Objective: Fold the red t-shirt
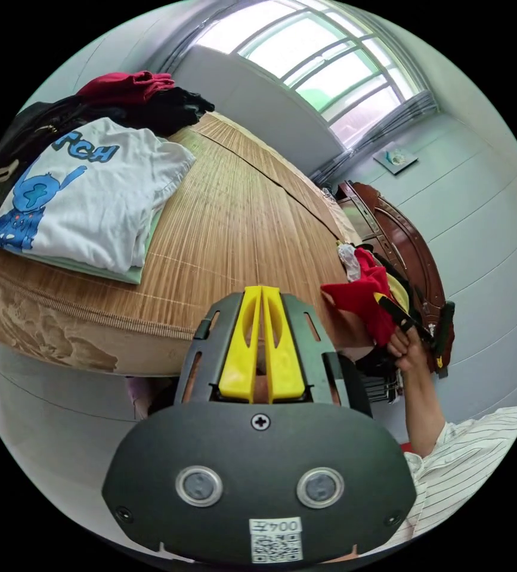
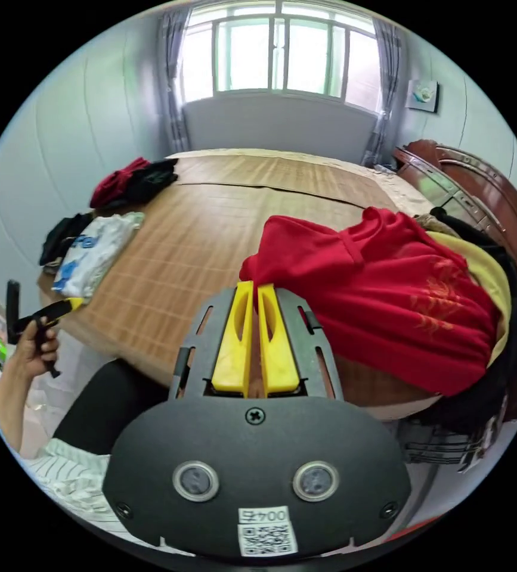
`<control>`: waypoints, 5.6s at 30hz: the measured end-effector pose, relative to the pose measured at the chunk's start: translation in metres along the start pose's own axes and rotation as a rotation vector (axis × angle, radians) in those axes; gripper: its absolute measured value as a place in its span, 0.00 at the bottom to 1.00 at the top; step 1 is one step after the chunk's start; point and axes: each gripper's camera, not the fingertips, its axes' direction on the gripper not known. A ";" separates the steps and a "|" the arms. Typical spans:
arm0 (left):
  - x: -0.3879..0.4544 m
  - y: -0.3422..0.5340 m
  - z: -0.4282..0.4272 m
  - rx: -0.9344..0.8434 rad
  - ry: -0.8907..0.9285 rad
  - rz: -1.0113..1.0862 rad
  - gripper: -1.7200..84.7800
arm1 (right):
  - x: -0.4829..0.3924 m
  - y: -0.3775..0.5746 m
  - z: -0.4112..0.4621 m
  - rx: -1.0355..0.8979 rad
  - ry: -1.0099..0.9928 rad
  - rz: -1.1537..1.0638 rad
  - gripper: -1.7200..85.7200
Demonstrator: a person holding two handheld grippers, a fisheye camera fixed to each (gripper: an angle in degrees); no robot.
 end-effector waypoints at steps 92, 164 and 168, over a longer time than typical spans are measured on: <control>0.043 -0.002 0.078 -0.439 0.224 -0.015 0.04 | -0.449 0.063 0.474 -0.873 0.101 -1.130 0.04; 0.203 -0.295 0.048 0.221 -0.347 0.349 0.04 | -0.293 -0.310 0.055 0.180 0.555 -0.348 0.02; 0.145 -0.304 0.113 0.128 -0.337 0.209 0.04 | -0.260 -0.343 0.161 -0.005 0.478 -0.366 0.02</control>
